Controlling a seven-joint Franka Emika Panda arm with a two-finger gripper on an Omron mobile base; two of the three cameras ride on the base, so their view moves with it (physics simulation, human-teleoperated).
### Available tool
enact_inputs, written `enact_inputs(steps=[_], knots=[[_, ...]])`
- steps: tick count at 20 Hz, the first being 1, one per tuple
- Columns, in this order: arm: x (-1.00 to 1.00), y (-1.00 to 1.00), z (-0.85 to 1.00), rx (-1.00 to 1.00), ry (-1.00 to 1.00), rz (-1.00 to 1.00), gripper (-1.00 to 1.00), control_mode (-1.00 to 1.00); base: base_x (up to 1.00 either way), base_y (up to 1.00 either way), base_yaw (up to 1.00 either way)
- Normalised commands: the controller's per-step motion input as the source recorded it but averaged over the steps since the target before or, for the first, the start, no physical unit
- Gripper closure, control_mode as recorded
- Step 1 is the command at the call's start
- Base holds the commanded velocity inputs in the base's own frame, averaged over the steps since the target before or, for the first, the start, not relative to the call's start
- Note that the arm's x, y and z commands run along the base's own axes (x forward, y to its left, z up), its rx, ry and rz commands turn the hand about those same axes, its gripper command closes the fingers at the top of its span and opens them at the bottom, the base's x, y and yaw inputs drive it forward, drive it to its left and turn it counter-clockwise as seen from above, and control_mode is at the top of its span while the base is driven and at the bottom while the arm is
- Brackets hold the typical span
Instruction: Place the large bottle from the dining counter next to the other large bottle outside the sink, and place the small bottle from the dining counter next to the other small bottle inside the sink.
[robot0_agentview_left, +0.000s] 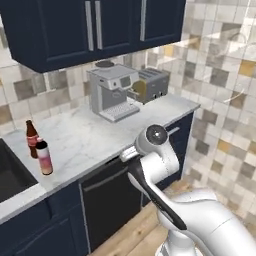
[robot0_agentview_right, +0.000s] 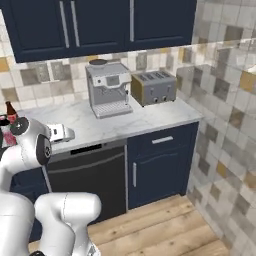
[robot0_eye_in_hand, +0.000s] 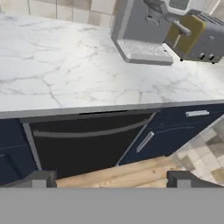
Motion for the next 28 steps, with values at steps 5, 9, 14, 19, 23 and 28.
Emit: enact_inputs(steps=[5,9,14,19,23,28], knots=[[0.0,0.0,0.0,0.0,0.0,0.0,-1.0,1.0,-0.12,-0.06,-0.57],[0.0,0.0,0.0,0.0,0.0,0.0,-1.0,1.0,-0.01,-0.26,-0.5],[0.0,0.0,0.0,0.0,0.0,0.0,-1.0,1.0,-0.02,-0.39,-0.42],[0.0,0.0,0.0,0.0,0.0,0.0,-1.0,1.0,-0.1,-0.41,-0.41],[0.0,0.0,0.0,0.0,0.0,0.0,-1.0,1.0,-0.2,-0.41,-0.42],[0.0,0.0,0.0,0.0,0.0,0.0,-1.0,1.0,-0.29,-0.45,-0.4]])
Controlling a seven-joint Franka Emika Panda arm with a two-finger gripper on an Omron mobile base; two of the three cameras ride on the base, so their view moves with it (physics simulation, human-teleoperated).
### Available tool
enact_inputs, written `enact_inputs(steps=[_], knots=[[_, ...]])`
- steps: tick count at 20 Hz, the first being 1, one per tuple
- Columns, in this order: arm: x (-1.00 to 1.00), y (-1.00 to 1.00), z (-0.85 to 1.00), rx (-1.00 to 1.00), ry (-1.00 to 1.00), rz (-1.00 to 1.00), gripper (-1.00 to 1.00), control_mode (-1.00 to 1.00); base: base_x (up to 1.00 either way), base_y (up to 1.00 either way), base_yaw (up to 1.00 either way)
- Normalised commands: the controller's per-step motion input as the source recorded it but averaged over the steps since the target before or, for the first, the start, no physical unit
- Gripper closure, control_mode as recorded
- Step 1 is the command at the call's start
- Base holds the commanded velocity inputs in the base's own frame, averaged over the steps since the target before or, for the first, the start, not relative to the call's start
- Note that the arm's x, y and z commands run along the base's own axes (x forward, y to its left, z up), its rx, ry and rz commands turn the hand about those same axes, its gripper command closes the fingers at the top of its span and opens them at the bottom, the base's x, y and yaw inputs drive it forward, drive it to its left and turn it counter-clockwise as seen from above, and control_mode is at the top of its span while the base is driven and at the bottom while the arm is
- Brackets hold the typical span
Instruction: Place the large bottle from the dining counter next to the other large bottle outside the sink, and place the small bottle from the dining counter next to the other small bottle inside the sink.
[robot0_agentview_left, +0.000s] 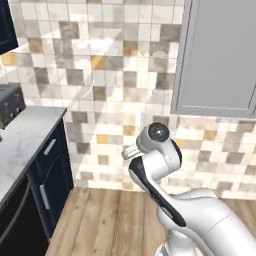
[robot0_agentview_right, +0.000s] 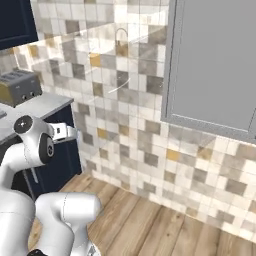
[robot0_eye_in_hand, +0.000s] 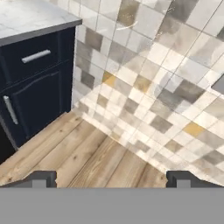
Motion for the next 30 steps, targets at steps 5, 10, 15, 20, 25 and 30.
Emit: enact_inputs(steps=[5,10,15,20,25,30], knots=[[0.0,0.0,0.0,0.0,0.0,0.0,-1.0,1.0,-0.4,-0.46,-0.39],[0.0,0.0,0.0,0.0,0.0,0.0,-1.0,1.0,-0.46,-0.42,-0.41],[0.0,0.0,0.0,0.0,0.0,0.0,-1.0,1.0,-0.3,-0.43,-0.35],[0.0,0.0,0.0,0.0,0.0,0.0,-1.0,1.0,-0.41,-0.48,-0.29],[0.0,0.0,0.0,0.0,0.0,0.0,-1.0,1.0,-0.58,-0.47,-0.35],[0.0,0.0,0.0,0.0,0.0,0.0,-1.0,1.0,-0.67,-0.53,-0.41]])
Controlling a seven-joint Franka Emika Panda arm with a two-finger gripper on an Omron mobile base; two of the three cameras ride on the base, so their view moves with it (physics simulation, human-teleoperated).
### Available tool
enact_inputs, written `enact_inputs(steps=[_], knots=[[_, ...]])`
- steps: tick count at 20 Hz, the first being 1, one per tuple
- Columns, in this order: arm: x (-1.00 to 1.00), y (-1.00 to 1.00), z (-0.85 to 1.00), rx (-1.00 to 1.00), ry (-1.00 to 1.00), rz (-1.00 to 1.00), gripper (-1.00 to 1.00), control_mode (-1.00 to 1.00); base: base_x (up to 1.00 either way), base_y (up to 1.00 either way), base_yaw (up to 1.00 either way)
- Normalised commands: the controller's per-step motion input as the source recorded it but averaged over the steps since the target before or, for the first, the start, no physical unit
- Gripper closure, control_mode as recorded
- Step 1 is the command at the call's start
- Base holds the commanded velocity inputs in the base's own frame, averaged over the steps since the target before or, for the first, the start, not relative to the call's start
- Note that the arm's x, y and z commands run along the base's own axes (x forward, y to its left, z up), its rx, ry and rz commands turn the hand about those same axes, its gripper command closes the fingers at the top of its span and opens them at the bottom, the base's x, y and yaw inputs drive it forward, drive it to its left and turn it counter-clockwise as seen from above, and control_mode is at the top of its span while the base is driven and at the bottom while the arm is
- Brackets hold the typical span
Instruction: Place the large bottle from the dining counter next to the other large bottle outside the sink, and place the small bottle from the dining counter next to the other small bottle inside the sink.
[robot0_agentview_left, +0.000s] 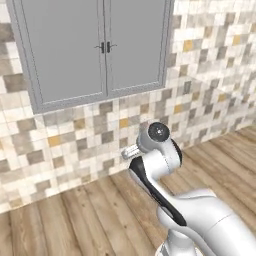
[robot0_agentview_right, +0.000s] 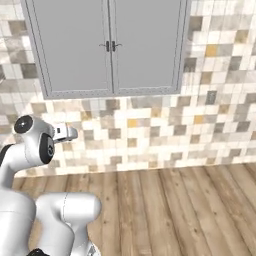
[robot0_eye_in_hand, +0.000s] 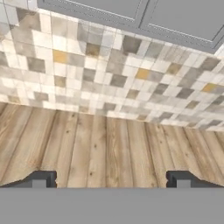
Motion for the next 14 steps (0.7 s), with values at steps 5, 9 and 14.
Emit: enact_inputs(steps=[5,9,14], knots=[[0.0,0.0,0.0,0.0,0.0,0.0,-1.0,1.0,-0.59,-0.55,-0.43],[0.0,0.0,0.0,0.0,0.0,0.0,-1.0,1.0,-0.35,-0.44,-0.55],[0.0,0.0,0.0,0.0,0.0,0.0,-1.0,1.0,-0.13,-0.38,-0.61]])
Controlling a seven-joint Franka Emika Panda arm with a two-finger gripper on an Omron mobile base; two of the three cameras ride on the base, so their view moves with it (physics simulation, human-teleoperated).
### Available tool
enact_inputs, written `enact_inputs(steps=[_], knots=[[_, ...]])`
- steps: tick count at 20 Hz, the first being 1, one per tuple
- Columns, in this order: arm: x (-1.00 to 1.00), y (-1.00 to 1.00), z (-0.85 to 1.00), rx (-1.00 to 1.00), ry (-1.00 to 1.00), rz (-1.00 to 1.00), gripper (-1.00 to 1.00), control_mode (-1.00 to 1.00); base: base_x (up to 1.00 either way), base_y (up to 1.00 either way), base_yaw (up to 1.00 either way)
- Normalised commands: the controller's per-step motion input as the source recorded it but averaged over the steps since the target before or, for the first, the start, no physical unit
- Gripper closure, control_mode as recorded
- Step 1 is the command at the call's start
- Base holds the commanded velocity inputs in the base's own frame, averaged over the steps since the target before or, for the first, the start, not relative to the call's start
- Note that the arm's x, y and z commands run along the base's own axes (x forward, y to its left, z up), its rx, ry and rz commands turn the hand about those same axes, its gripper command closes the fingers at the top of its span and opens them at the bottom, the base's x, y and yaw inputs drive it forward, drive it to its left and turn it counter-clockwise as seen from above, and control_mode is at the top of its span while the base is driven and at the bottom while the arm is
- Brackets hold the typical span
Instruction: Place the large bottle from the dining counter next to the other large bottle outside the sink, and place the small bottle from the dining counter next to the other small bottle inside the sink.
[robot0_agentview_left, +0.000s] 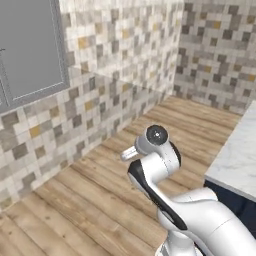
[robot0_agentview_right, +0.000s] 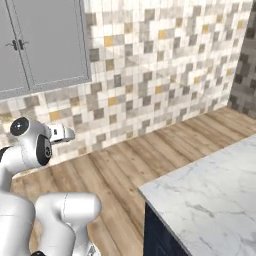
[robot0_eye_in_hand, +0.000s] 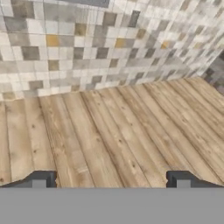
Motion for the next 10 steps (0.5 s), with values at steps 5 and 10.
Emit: enact_inputs(steps=[5,10], knots=[[0.0,0.0,0.0,0.0,0.0,0.0,-1.0,1.0,0.37,0.1,-0.29],[0.0,0.0,0.0,0.0,0.0,0.0,-1.0,1.0,0.41,0.69,-0.05]])
